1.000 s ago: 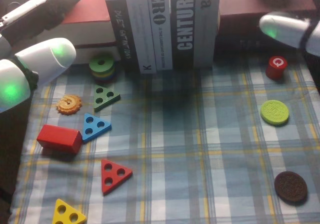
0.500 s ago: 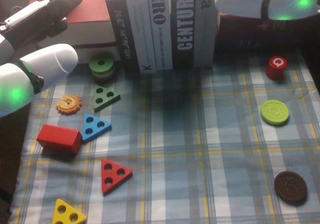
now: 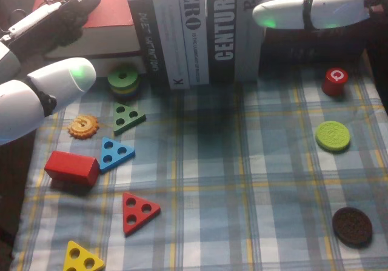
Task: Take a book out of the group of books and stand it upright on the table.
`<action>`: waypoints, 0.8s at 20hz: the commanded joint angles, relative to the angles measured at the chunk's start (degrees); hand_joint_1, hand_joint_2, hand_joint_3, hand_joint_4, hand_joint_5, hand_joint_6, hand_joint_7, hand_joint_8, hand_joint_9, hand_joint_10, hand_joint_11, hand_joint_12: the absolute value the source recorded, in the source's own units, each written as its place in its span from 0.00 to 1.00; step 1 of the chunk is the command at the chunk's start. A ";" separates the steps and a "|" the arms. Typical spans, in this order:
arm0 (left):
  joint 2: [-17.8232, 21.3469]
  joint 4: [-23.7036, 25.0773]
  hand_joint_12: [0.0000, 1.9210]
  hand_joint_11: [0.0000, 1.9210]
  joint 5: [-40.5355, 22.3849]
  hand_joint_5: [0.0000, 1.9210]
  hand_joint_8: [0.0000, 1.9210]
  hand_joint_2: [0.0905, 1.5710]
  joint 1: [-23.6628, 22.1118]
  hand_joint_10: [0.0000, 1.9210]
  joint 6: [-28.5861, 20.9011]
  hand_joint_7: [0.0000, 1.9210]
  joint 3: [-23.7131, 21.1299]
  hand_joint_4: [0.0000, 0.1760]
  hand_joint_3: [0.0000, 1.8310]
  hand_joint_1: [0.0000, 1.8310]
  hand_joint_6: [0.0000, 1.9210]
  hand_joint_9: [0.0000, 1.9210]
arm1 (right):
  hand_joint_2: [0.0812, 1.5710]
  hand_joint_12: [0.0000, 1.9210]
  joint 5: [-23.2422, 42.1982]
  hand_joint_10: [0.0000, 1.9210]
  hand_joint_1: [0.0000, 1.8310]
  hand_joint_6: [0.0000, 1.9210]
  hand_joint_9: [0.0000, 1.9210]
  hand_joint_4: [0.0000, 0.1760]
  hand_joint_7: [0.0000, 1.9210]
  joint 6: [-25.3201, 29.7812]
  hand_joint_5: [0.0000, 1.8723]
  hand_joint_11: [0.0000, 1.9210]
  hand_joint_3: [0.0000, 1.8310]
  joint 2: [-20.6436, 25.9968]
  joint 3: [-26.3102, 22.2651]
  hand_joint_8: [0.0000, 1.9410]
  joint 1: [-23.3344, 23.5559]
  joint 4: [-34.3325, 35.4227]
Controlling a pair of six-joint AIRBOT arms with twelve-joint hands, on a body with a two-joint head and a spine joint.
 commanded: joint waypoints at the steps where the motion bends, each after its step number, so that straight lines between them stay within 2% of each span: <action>1: -0.08 0.55 0.00 0.00 -7.01 0.07 0.00 0.86 -0.66 0.00 -0.45 0.11 0.37 1.00 0.00 0.06 0.00 0.11 | 0.67 0.00 5.04 0.00 0.00 0.00 0.00 1.00 0.00 -0.07 0.04 0.00 0.00 -0.19 0.15 0.00 1.07 1.10; 5: -0.10 0.20 0.00 0.00 -7.10 0.08 0.00 0.87 -0.64 0.00 -0.47 0.12 0.19 1.00 0.00 0.07 0.00 0.10 | 0.68 0.00 2.79 0.00 0.00 0.00 0.00 1.00 0.00 1.69 0.04 0.00 0.00 0.47 -0.70 0.00 1.07 -2.56; 6: -0.08 0.16 0.00 0.00 -7.15 0.09 0.00 0.87 -0.64 0.00 -0.48 0.11 0.15 1.00 0.00 0.06 0.00 0.06 | 0.68 0.00 2.76 0.00 0.00 0.00 0.00 1.00 0.00 2.84 0.04 0.00 0.00 0.89 -1.26 0.00 1.05 -3.54; 16: 0.17 -0.48 0.00 0.00 -8.21 0.10 0.00 0.87 0.42 0.00 -0.50 0.09 -0.38 1.00 0.00 0.06 0.00 0.02 | 0.69 0.00 4.50 0.00 0.00 0.00 0.00 1.00 0.00 3.73 0.04 0.00 0.00 6.05 -7.06 0.00 -2.77 -4.80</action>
